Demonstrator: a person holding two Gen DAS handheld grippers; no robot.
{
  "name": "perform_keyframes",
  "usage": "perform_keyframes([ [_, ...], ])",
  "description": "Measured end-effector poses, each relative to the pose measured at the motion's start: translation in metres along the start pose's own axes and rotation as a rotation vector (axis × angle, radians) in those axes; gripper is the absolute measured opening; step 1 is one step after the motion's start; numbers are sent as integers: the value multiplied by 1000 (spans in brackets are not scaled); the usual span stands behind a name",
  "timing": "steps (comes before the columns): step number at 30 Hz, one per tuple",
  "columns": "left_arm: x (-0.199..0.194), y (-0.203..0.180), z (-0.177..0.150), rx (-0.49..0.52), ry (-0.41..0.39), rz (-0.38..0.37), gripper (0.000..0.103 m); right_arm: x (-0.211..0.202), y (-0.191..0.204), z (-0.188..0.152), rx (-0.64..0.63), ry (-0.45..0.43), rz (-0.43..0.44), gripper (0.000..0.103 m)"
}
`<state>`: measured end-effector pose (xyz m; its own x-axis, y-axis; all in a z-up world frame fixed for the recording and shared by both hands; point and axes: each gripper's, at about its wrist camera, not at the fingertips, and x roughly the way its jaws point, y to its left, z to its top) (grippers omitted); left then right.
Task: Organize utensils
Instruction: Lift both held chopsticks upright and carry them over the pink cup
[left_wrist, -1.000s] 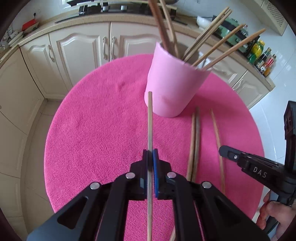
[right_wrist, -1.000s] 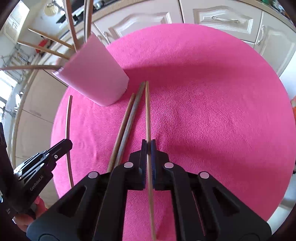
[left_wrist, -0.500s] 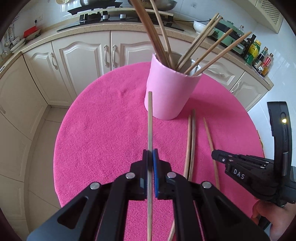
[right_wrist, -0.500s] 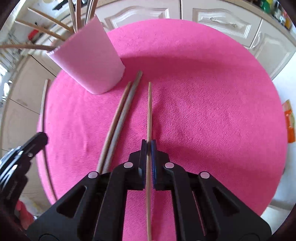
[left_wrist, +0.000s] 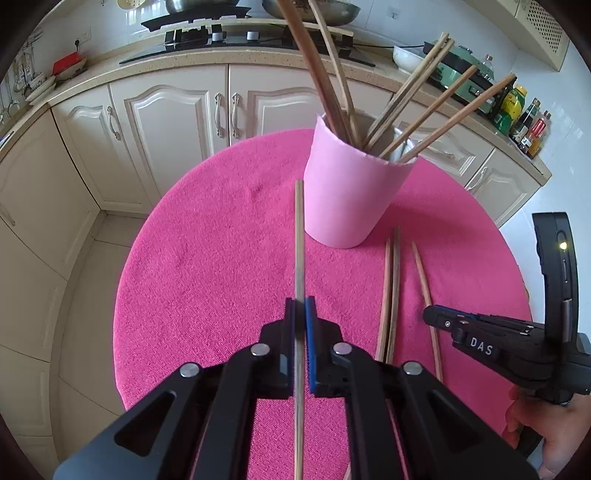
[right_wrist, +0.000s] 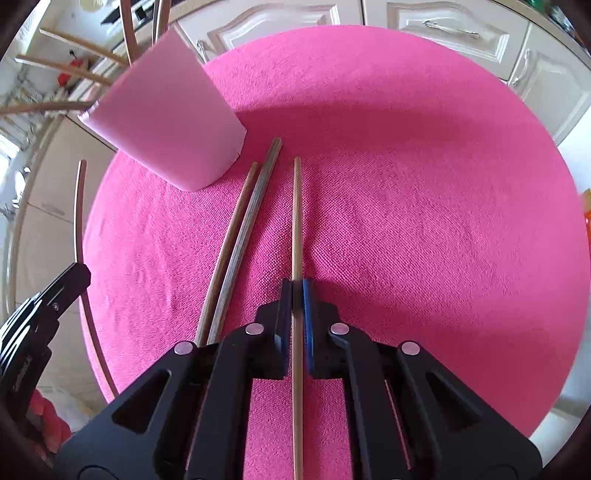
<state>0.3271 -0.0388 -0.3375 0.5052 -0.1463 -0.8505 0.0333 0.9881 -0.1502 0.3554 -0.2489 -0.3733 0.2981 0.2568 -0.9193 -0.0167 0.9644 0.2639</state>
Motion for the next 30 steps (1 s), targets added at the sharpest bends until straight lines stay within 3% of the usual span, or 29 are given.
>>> perform_keyframes([
  [6,-20,-6,-1,1,-64,-46,5,-36,-7,-10,51,-119,123,6],
  [18,-77,-35,13,39,-246,-137,5,-134,7,-12,18,-499,299,6],
  [27,-111,-49,44,61,-434,-161,5,-167,31,7,-83,-732,380,6],
  [30,-122,-49,54,63,-532,-146,5,-169,39,19,-109,-796,405,6],
])
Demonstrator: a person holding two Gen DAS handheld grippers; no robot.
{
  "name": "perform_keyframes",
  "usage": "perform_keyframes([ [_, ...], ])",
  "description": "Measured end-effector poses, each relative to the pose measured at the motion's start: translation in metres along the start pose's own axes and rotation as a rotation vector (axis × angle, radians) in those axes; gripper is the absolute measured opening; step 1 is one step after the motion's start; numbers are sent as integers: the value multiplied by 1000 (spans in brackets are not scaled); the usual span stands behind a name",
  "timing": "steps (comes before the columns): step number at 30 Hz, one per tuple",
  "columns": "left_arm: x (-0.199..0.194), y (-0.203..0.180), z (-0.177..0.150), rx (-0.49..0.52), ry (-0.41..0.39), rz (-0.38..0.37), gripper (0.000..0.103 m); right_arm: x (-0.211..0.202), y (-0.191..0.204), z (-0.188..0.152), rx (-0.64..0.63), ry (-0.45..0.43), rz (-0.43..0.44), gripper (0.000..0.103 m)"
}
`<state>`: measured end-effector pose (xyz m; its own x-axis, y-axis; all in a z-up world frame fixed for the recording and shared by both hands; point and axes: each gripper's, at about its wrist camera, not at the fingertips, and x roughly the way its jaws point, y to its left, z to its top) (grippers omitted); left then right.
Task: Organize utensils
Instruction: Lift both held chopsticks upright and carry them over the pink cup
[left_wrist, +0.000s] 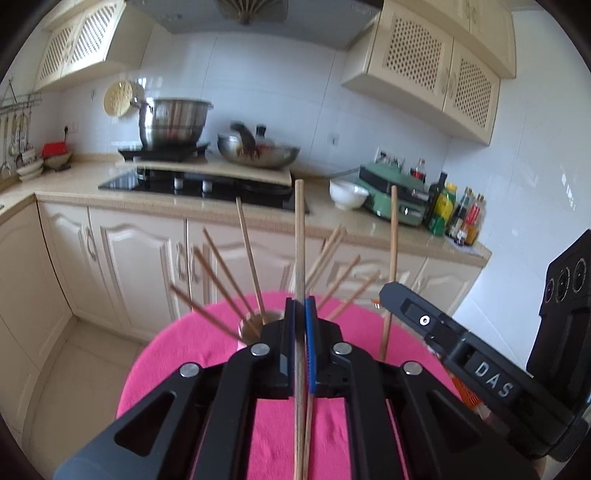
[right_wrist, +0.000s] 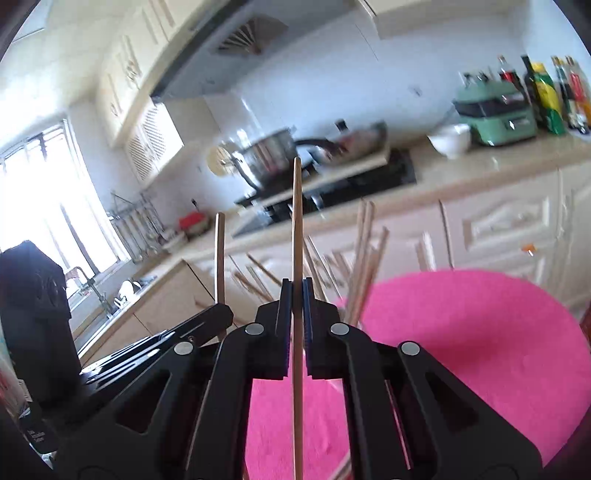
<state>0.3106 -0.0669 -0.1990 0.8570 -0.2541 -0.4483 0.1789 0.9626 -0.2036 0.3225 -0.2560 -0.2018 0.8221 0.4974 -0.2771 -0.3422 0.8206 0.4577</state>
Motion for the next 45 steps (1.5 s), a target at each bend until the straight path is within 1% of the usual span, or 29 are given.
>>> perform_keyframes([
  [6,3,12,20,-50,-130,18,5,22,-2,13,-30,-72,30,6],
  [9,9,19,26,-78,-171,27,5,31,-3,17,-47,-98,39,6],
  [13,19,26,32,-132,-209,19,5,44,-8,25,-59,-139,38,6],
  [16,27,26,36,-137,-242,33,5,51,-14,31,-56,-161,42,6],
  [19,35,26,40,-140,-274,44,5,59,-15,34,-80,-183,49,6],
  [23,47,24,43,-133,-311,72,5,70,-18,32,-89,-189,58,6],
  [26,58,27,44,-144,-324,73,5,77,-20,30,-97,-193,58,6],
  [33,82,35,36,-165,-327,85,5,91,-26,19,-135,-197,48,6],
  [40,89,28,29,-85,-368,121,6,97,-28,10,-163,-190,39,6],
  [42,87,27,27,-70,-373,119,6,97,-28,7,-174,-181,42,6],
  [45,86,25,24,-48,-376,137,6,95,-25,4,-192,-166,39,6],
])
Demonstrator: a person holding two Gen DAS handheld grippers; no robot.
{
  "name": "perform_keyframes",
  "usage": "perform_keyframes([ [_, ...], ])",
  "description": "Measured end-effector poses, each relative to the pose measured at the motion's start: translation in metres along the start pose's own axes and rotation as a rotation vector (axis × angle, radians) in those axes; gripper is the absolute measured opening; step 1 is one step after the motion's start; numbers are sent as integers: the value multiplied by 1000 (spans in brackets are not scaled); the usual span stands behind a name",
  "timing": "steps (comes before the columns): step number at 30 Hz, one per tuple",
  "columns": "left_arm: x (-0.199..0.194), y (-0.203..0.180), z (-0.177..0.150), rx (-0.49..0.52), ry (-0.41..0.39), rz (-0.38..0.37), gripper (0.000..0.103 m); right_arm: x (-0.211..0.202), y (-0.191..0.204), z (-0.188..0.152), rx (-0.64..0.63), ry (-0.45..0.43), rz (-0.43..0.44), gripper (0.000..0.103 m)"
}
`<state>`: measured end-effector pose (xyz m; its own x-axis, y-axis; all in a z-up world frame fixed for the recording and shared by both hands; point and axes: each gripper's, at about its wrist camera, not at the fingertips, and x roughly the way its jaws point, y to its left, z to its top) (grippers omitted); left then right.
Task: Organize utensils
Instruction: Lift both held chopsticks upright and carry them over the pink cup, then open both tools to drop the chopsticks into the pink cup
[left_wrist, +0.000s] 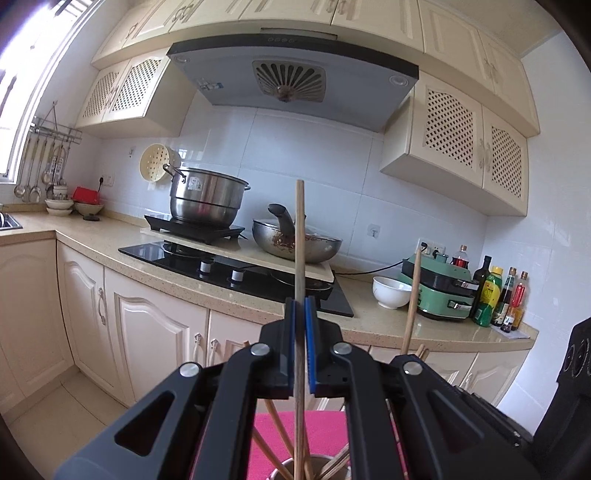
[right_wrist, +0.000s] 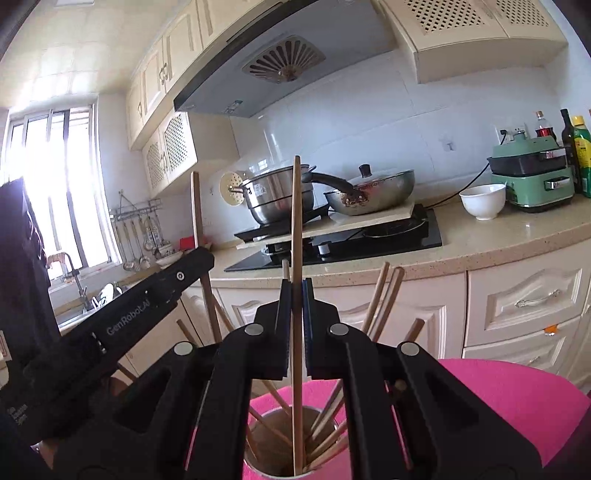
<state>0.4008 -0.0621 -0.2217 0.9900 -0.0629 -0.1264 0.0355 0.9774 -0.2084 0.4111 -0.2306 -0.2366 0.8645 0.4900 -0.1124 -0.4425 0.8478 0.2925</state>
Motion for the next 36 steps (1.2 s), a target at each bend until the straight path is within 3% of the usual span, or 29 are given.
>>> perform_keyframes([
  [5,-9,1,-7,43,-10,21,6,-8,6,-4,-35,23,11,6],
  [13,-5,10,1,-58,10,-3,6,-15,11,-5,-67,53,44,6],
  [26,-4,7,5,-66,91,3,7,-19,4,-1,-34,102,68,6],
  [28,-5,7,8,-75,102,-3,28,-21,3,2,-27,108,70,7],
  [36,-17,13,27,-48,145,30,33,-20,13,5,-65,174,72,7],
])
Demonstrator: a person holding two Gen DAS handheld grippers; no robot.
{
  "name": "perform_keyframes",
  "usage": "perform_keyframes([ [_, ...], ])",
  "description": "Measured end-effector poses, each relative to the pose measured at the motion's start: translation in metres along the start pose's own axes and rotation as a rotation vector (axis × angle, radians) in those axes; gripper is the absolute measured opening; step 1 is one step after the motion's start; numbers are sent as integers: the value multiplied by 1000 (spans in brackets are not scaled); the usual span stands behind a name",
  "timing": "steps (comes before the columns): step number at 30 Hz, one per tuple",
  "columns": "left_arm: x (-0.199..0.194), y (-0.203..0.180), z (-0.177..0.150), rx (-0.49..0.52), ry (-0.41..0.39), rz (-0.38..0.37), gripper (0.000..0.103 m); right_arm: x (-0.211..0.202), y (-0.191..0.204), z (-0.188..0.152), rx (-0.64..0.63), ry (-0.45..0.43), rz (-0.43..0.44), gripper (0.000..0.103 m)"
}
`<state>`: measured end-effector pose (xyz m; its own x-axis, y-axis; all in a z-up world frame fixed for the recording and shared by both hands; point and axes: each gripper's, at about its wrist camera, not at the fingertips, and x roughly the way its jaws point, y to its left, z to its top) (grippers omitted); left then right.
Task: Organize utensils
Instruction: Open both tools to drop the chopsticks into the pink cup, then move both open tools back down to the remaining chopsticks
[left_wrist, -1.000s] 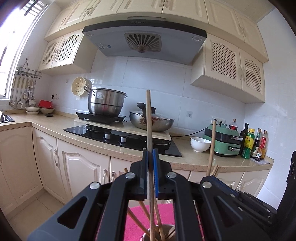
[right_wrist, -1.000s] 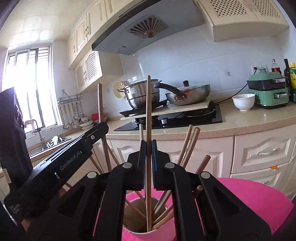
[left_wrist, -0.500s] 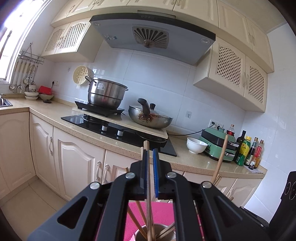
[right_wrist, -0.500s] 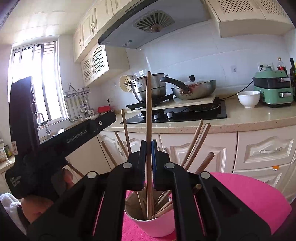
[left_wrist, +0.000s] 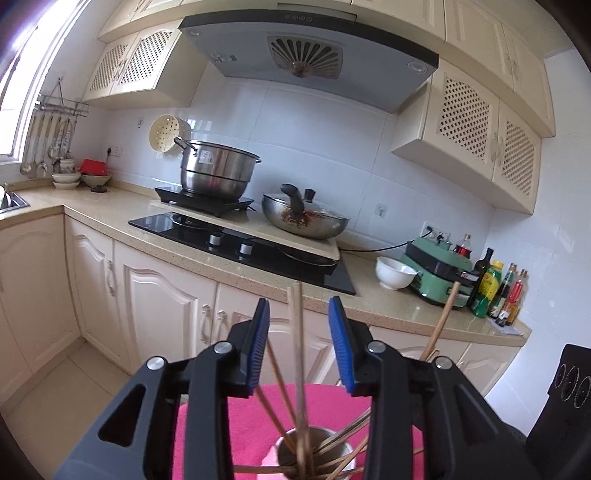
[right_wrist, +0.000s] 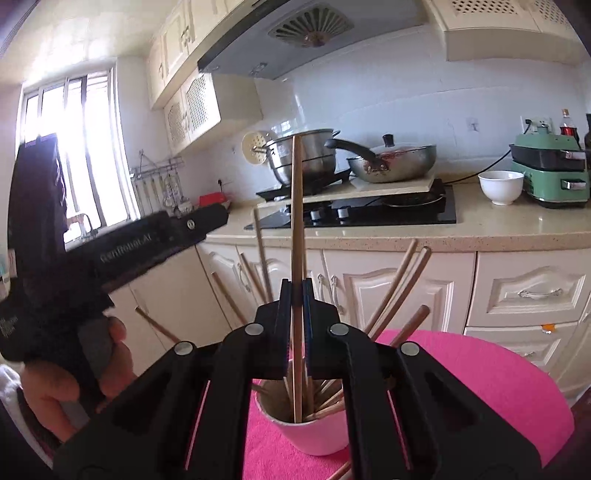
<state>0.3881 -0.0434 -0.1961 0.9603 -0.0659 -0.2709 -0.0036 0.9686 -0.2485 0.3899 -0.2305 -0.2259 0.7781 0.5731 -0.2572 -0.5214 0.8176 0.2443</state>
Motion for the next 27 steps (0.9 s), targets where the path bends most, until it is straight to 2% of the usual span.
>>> perform_keyframes([
  [6,-8,6,3,75,73,61,35,3,15,-2,-55,71,-20,7],
  [10,-10,15,2,74,131,76,35,5,22,-4,-65,109,-40,7],
  [19,-29,22,2,90,172,89,36,-11,35,5,-50,83,-90,10],
  [21,-35,21,3,99,172,86,36,-16,37,8,-47,70,-104,16],
  [22,-39,20,3,103,172,86,36,-20,40,10,-46,59,-116,25],
  [23,-43,20,4,105,172,82,36,-24,42,12,-46,48,-125,39],
  [24,-46,19,4,106,174,80,37,-27,43,13,-46,39,-133,47],
  [27,-58,16,6,115,170,75,37,-37,50,19,-53,19,-145,50],
])
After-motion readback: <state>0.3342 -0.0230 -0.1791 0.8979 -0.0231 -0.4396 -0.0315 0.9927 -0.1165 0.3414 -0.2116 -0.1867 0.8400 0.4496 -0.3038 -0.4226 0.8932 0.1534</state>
